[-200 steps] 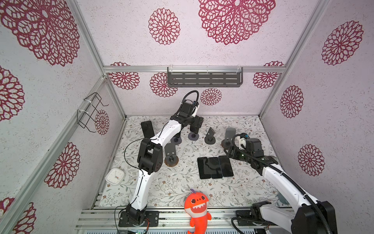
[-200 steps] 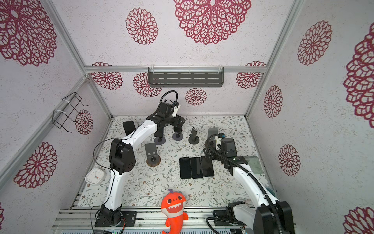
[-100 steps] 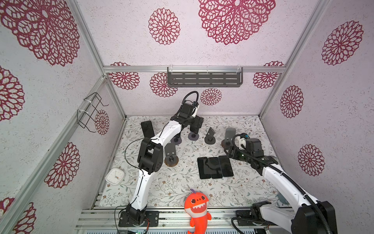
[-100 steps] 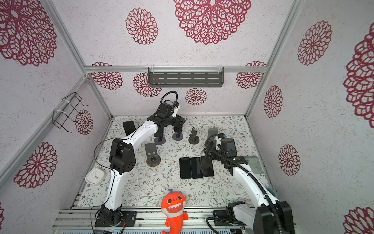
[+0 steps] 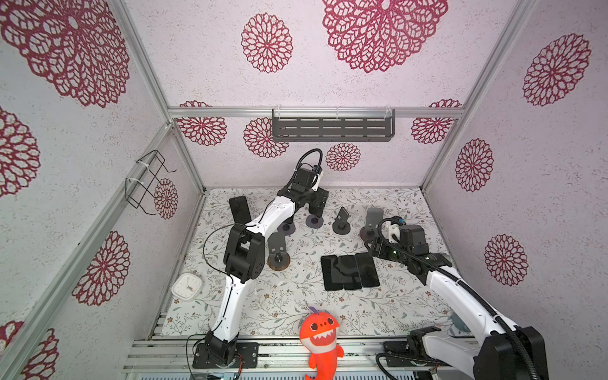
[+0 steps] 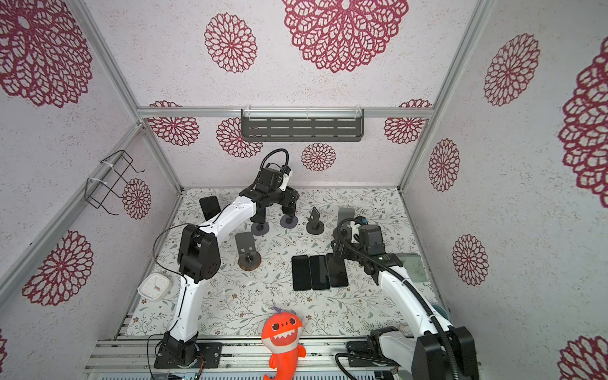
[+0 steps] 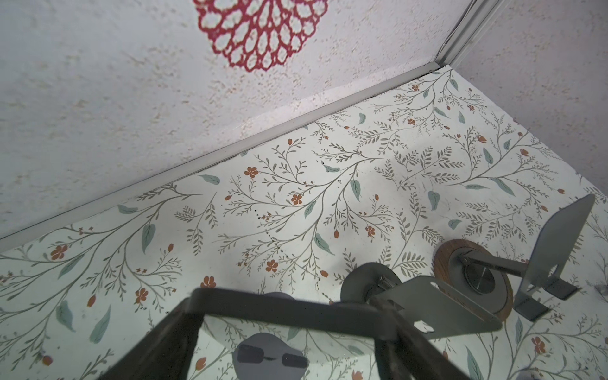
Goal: Remove the phone from the phone stand
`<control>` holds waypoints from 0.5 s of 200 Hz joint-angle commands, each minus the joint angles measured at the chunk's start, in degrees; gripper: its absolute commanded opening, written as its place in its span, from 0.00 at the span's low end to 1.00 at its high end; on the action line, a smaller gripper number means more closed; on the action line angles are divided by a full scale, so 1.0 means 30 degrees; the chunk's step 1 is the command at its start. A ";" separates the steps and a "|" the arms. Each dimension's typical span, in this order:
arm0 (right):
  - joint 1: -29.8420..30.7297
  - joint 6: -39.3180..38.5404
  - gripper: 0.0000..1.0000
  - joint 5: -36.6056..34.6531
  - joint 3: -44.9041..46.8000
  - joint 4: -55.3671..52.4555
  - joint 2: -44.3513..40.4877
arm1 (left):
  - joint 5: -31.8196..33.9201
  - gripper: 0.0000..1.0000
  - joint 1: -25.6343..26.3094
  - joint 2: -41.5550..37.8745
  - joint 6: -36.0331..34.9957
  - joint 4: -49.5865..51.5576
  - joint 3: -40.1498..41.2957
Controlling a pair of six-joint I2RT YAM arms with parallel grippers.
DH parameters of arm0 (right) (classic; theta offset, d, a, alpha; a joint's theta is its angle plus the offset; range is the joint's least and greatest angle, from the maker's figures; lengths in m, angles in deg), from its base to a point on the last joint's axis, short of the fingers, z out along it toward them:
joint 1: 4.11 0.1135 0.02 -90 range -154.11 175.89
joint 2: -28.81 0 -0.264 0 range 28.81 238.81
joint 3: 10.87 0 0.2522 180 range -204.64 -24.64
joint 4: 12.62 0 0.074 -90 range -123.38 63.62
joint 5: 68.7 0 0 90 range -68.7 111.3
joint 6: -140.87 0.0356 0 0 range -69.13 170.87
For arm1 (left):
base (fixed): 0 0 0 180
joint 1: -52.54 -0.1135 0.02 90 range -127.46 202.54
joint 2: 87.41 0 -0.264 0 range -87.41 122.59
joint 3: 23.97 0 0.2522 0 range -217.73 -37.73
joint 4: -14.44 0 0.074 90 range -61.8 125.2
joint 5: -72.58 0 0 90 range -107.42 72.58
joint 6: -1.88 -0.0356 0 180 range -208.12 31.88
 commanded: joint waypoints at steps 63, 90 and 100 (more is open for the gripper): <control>-0.0036 -0.0306 0.74 -0.0349 -0.0086 -0.0165 -0.0482 | 0.0379 0.79 -0.0016 0.0058 -0.0300 -0.0429 0.0279; -0.0022 -0.0296 0.74 -0.0363 -0.0094 -0.0115 -0.0438 | 0.0513 0.79 0.0121 -0.0360 -0.0271 -0.0552 0.0416; -0.0038 -0.0275 0.74 -0.0346 -0.0094 -0.0107 -0.0435 | 0.0594 0.79 0.0156 -0.0476 -0.0274 -0.0540 0.0445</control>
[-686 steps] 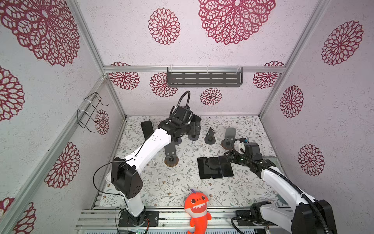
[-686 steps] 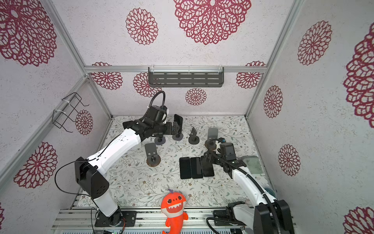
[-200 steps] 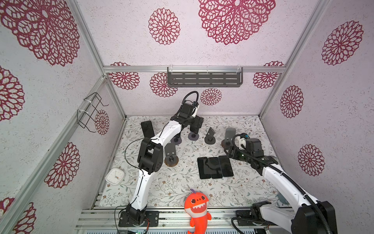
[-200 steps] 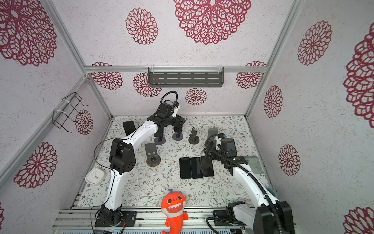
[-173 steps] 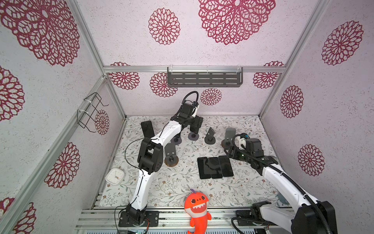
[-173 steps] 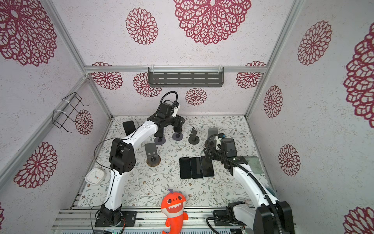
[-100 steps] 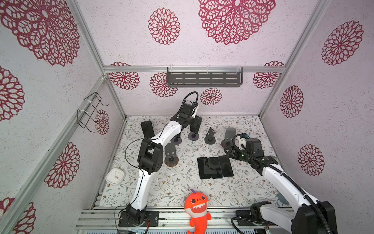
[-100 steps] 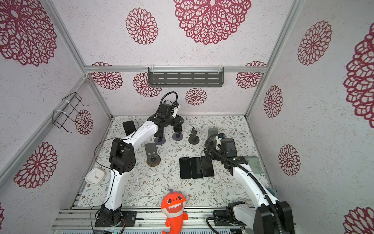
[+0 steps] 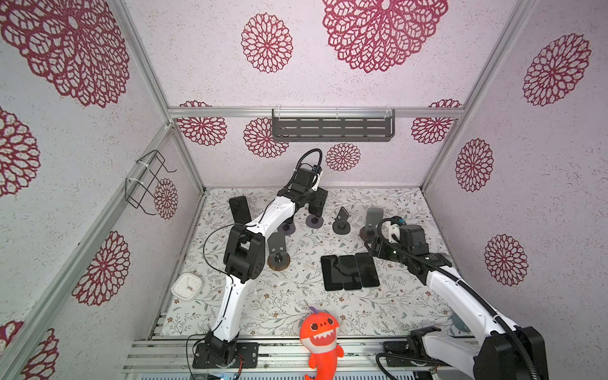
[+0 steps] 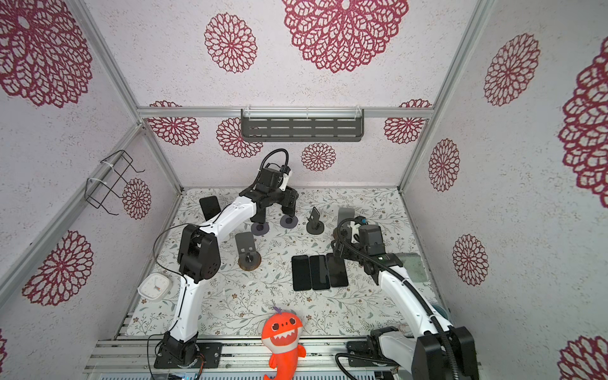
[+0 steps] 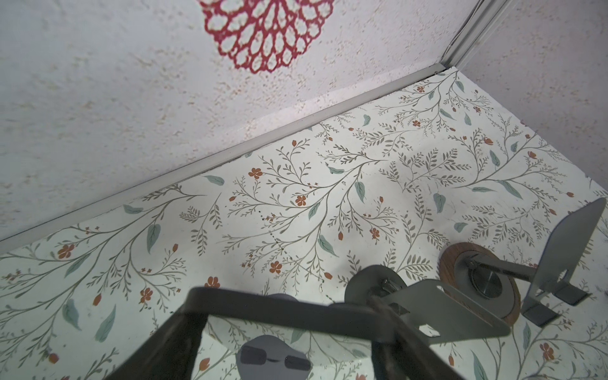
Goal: Remove the phone from the phone stand
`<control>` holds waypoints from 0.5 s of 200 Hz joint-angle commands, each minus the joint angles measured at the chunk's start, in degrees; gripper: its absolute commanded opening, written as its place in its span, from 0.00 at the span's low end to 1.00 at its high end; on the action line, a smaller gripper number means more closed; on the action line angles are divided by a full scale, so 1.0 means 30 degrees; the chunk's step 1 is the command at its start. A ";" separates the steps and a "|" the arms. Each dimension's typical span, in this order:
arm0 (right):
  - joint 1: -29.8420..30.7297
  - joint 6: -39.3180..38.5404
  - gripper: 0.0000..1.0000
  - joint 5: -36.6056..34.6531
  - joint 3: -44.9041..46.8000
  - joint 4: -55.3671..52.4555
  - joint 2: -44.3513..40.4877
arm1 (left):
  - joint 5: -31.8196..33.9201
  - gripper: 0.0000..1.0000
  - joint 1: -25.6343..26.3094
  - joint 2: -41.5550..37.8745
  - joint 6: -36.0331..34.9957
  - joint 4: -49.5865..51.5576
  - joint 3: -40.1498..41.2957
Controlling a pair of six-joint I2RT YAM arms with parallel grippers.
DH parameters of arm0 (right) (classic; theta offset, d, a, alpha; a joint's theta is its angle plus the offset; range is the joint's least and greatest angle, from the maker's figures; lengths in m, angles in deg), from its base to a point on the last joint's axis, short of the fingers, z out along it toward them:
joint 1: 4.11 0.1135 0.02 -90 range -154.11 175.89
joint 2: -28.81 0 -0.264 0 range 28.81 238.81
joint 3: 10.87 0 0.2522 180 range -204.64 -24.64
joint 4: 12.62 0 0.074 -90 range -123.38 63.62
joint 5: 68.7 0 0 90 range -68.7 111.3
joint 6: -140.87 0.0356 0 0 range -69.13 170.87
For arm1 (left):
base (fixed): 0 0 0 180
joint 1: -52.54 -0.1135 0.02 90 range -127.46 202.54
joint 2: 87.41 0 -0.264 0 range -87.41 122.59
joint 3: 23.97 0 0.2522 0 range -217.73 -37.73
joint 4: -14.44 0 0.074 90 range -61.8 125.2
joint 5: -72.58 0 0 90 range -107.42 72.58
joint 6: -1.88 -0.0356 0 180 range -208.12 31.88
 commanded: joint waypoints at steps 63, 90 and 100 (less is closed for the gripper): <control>-0.0035 -0.0319 0.74 -0.0267 -0.0138 -0.0126 -0.0484 | 0.0584 0.79 0.0376 -0.1343 0.0165 -0.0121 0.0460; -0.0046 -0.0337 0.74 -0.0163 -0.0227 -0.0101 -0.0389 | 0.0633 0.79 0.0522 -0.1636 0.0271 0.0047 0.0359; -0.0031 -0.0333 0.74 -0.0136 -0.0257 -0.0083 -0.0358 | 0.0611 0.79 0.0562 -0.1666 0.0344 0.0237 0.0245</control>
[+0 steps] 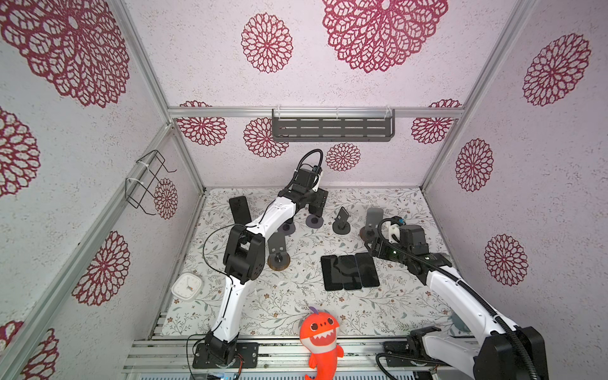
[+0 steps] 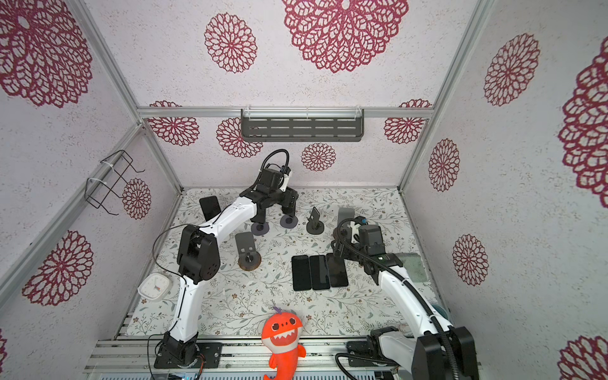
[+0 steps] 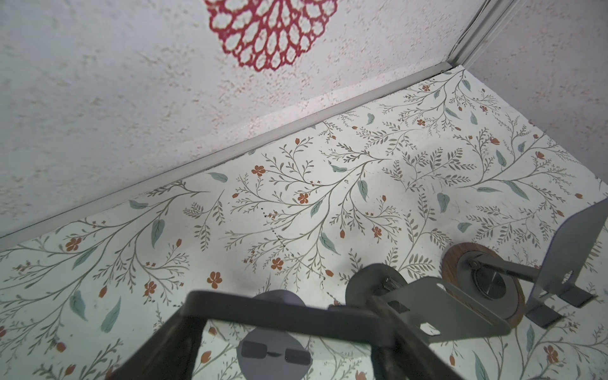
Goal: Remove the phone from the phone stand
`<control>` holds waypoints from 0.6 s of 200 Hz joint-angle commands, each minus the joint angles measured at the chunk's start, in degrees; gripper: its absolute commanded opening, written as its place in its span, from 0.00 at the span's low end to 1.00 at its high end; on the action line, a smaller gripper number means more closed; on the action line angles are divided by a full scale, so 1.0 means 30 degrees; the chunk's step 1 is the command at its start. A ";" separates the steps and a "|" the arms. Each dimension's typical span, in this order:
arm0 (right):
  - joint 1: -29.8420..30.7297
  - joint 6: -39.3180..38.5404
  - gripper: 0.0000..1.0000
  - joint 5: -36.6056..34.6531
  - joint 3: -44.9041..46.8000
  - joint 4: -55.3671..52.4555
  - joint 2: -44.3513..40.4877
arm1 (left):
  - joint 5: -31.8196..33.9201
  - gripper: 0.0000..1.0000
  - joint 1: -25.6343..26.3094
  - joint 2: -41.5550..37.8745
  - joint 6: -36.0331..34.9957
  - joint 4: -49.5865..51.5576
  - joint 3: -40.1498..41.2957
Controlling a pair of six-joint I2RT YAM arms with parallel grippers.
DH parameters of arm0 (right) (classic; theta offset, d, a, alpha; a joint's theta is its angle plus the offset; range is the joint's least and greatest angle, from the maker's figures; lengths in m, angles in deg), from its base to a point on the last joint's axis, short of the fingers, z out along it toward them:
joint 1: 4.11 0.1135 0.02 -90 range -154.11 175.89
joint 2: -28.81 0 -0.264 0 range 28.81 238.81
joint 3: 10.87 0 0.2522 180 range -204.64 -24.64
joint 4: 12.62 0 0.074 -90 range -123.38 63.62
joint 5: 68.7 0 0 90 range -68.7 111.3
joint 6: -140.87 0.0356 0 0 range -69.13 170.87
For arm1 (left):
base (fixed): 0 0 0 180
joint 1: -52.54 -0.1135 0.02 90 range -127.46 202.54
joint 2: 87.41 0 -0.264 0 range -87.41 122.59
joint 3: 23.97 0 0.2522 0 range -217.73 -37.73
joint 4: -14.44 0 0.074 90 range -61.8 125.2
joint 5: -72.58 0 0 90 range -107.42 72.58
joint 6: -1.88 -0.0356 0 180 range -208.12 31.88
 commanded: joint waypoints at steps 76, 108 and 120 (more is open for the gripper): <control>-0.0040 -0.0392 0.74 -0.0072 -0.0268 -0.0043 -0.0383 | 0.0265 0.78 0.0567 -0.2149 0.0322 0.0870 -0.0563; -0.0023 -0.0479 0.74 -0.0025 -0.0305 -0.0127 -0.0497 | 0.0389 0.78 0.0809 -0.2868 0.0324 0.1240 -0.0644; -0.0031 -0.0508 0.74 0.0034 -0.0286 -0.0129 -0.0482 | 0.0490 0.78 0.0921 -0.3122 0.0324 0.1647 -0.0789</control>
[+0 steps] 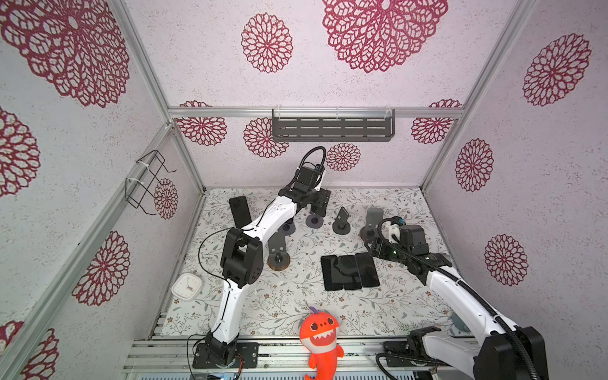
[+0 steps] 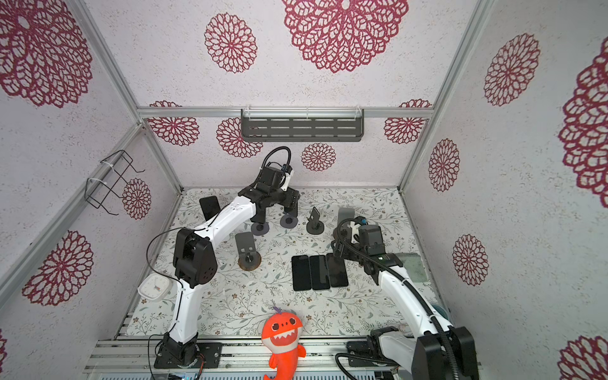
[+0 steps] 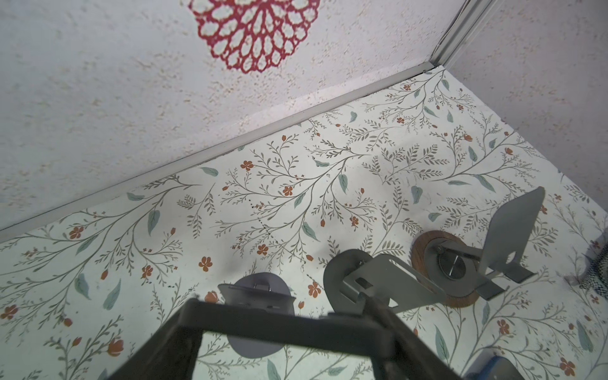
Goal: Remove the phone from the phone stand
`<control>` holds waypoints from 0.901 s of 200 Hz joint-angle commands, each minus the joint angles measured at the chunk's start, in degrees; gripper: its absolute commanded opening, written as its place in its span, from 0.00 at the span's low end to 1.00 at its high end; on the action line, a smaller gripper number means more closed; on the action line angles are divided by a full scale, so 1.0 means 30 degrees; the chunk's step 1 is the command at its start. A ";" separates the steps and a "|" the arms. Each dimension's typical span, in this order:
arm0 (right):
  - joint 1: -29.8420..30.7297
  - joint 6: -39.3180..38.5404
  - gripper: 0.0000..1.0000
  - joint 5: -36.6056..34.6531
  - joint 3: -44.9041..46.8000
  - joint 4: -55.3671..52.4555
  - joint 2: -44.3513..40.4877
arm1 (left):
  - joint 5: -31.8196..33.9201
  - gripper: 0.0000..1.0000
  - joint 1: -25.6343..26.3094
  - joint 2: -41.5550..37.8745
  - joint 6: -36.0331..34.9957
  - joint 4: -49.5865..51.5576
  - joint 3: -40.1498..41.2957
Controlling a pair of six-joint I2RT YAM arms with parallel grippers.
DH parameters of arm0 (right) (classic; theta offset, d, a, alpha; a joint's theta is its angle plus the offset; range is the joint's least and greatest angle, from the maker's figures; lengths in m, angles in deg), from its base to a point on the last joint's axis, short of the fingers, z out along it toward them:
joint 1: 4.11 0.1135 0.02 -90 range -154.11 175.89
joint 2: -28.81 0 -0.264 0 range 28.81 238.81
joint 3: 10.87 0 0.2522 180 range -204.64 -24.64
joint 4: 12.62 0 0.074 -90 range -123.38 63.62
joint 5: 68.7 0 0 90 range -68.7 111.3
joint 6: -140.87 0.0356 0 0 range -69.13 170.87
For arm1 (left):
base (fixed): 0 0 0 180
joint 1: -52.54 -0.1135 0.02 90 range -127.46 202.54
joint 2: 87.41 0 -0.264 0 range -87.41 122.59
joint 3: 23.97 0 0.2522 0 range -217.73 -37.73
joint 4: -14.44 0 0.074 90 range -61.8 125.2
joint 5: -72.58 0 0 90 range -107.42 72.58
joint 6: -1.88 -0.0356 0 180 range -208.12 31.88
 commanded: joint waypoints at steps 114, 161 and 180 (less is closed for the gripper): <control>0.1038 0.0362 0.73 0.4439 -0.1469 0.6295 0.0254 | -0.0679 0.78 0.1487 -0.6068 0.4524 0.6897 -0.0850; 0.2751 -0.0419 0.71 0.4828 -0.3016 0.7358 0.1218 | -0.2184 0.77 0.1305 -0.7366 0.6558 0.8485 0.0758; 0.3204 0.0114 0.69 0.5879 -0.3413 0.8366 0.1942 | -0.3153 0.77 0.1063 -0.7664 0.7202 0.8433 0.1430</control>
